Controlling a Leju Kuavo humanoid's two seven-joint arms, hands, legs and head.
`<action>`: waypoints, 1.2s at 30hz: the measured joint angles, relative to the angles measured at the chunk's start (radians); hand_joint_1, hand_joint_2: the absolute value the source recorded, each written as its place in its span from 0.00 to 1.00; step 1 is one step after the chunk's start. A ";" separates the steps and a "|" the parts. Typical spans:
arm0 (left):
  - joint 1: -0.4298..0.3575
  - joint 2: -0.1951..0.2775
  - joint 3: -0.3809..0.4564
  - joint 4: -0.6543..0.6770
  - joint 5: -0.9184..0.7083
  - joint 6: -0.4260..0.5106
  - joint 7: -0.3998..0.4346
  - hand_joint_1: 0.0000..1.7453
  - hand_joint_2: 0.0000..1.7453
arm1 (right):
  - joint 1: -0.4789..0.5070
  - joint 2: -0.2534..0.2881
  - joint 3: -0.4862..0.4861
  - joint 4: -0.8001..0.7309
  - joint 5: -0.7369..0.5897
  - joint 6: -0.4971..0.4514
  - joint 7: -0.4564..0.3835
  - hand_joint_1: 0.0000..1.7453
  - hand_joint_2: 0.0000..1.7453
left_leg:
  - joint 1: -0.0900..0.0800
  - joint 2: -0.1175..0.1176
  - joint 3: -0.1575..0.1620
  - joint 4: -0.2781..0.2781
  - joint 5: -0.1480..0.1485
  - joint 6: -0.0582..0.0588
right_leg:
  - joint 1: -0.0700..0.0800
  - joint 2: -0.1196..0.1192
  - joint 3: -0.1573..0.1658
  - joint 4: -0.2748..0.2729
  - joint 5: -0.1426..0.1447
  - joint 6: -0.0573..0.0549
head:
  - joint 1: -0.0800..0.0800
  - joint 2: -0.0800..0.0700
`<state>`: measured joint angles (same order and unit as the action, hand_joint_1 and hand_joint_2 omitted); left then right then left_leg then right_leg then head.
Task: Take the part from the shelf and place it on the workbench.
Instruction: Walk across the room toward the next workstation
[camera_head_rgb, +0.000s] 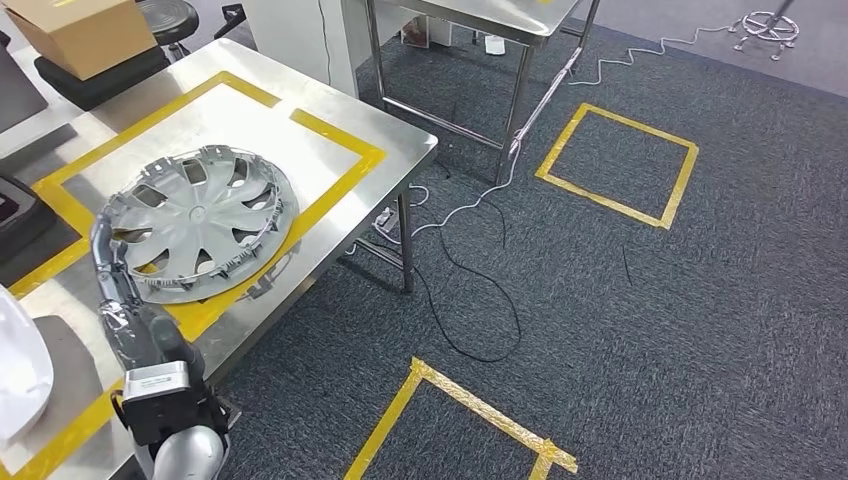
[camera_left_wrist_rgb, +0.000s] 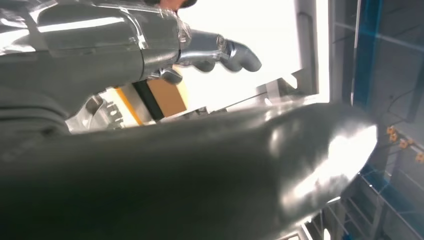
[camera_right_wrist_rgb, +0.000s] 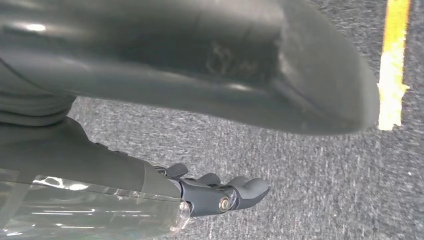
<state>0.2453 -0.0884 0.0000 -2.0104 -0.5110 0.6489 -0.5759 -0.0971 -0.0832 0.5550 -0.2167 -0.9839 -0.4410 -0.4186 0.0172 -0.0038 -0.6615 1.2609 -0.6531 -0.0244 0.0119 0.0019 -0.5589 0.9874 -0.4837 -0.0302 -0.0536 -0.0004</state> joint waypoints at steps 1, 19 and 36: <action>-0.001 0.002 0.000 0.000 0.001 0.000 0.004 0.00 0.00 | 0.000 0.000 0.000 0.000 -0.001 0.001 0.000 0.00 0.00 | 0.000 0.000 -0.019 0.025 0.001 -0.001 | 0.000 0.005 0.001 0.001 -0.001 0.000 | 0.000 0.000; -0.024 0.014 -0.002 -0.008 0.003 0.000 0.020 0.00 0.00 | -0.002 -0.006 0.000 0.000 -0.006 0.018 0.006 0.00 0.00 | -0.004 0.024 0.086 -0.210 0.126 0.040 | -0.011 0.004 -0.140 0.276 -0.105 0.052 | 0.008 0.000; -0.028 0.021 -0.007 -0.016 -0.007 0.000 0.044 0.00 0.00 | -0.003 -0.025 0.000 0.000 0.001 0.030 0.073 0.00 0.00 | -0.001 -0.013 0.034 -0.112 0.112 0.000 | -0.001 0.027 0.005 0.014 -0.013 0.005 | 0.003 0.000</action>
<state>0.2171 -0.0675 -0.0069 -2.0265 -0.5177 0.6489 -0.5322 -0.1005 -0.1086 0.5547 -0.2167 -0.9827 -0.4112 -0.3452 0.0163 -0.0169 -0.6271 1.1492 -0.5411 -0.0244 0.0110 0.0284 -0.5540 1.0014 -0.4962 -0.0252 -0.0509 -0.0004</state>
